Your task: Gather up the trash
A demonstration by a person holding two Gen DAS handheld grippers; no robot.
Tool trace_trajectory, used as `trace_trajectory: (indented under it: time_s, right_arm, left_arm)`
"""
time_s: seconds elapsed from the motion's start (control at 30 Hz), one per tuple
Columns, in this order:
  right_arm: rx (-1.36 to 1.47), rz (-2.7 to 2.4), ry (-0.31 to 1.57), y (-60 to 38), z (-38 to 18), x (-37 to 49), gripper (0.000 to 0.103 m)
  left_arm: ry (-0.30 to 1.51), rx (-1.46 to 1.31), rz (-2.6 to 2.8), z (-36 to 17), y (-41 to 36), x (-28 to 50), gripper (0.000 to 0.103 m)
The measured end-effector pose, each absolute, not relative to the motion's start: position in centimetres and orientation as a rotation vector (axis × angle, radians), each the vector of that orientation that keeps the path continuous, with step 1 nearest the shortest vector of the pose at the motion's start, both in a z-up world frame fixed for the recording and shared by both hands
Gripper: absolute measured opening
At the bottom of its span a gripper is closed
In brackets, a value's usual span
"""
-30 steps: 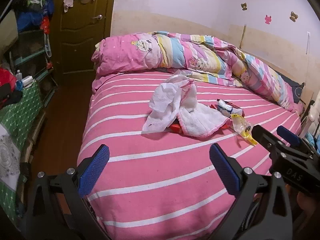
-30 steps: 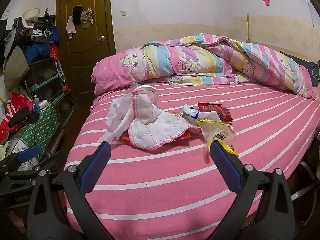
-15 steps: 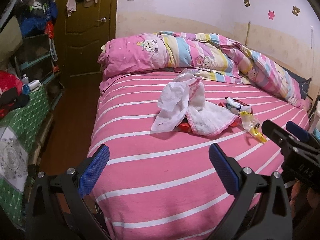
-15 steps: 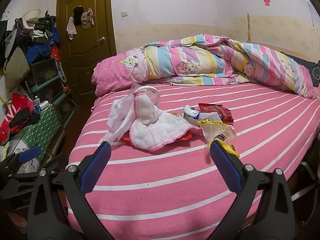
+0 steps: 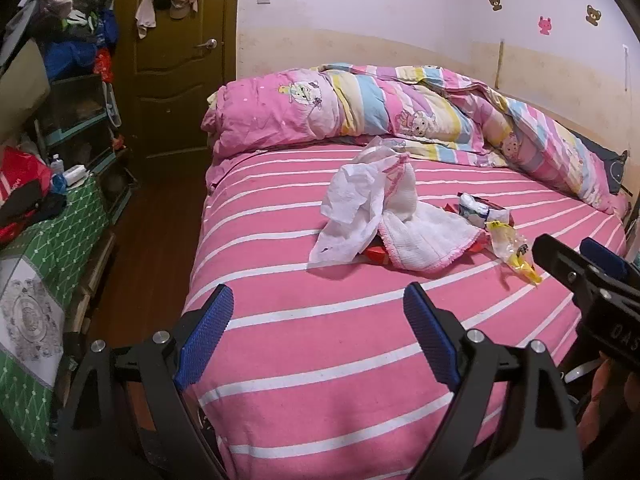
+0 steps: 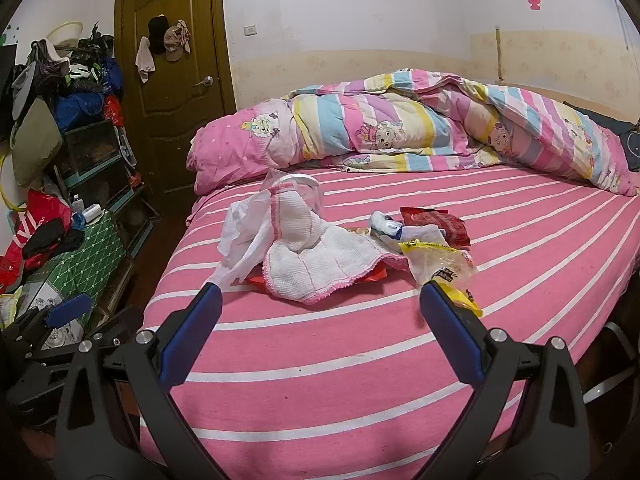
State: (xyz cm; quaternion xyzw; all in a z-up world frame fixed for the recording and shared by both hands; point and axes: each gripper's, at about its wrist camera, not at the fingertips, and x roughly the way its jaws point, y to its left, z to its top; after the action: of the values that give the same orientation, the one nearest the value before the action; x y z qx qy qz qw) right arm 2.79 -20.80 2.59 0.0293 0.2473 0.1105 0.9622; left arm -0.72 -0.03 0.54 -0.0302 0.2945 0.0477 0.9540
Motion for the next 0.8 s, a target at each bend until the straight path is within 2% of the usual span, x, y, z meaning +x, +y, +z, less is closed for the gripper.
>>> trace_trajectory:
  time_s: [0.8]
  right_arm:
    - [0.062, 0.226, 0.503, -20.69, 2.51, 2.78, 0.098]
  left_arm:
    - [0.603, -0.061, 0.095, 0.43, -0.33, -0.77, 0.085]
